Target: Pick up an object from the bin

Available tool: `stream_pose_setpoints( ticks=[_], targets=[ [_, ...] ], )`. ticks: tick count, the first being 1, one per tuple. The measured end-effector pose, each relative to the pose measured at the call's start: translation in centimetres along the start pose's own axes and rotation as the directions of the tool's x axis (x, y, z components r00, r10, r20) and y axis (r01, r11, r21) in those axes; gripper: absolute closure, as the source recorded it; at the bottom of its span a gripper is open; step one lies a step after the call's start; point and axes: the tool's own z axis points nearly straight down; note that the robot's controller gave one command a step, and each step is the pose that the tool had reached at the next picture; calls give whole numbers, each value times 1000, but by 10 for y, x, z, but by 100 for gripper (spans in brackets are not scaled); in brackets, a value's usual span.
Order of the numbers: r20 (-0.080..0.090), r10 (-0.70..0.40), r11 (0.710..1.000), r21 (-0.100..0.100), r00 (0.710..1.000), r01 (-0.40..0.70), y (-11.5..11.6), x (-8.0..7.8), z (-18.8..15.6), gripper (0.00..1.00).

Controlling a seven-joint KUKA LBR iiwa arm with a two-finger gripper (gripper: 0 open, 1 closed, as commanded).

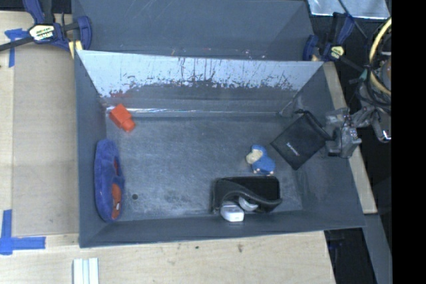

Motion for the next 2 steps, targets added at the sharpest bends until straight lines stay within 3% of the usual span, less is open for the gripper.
stream_pose_setpoints(
  ticks=[1, 2],
  targets=[
    [-14, -44, 999, -8, 999, 44, -3, 10, 113, 100],
    [2, -25, 1000, 0, 1000, 25, 4, -13, -8, 100]
  ],
)
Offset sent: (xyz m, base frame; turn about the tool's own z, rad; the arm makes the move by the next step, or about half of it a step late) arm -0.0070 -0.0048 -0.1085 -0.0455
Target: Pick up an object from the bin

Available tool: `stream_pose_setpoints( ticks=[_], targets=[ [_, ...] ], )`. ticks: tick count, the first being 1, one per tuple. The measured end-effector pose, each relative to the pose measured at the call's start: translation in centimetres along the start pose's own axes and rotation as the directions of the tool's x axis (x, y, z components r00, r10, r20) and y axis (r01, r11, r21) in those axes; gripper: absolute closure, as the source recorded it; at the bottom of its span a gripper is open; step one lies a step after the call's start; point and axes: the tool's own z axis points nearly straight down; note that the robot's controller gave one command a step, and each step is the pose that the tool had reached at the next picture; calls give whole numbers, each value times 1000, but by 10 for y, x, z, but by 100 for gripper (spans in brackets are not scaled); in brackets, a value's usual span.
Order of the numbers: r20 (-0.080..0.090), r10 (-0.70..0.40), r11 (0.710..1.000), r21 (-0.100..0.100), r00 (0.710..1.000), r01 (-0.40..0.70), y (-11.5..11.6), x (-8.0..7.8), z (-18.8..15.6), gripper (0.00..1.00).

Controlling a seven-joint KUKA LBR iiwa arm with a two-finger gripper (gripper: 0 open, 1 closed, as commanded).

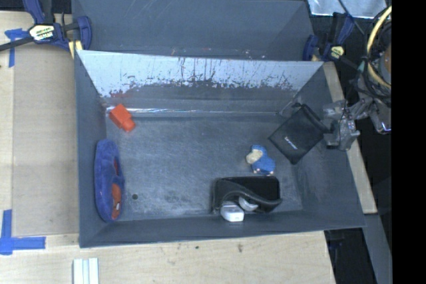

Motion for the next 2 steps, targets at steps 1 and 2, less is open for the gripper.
stream_pose_setpoints(
  ticks=[1, 2],
  targets=[
    [-15, -59, 998, -8, 998, 59, 0, -7, 113, 100],
    [-1, -45, 999, -2, 999, 45, 41, 19, 1, 100]
  ],
)
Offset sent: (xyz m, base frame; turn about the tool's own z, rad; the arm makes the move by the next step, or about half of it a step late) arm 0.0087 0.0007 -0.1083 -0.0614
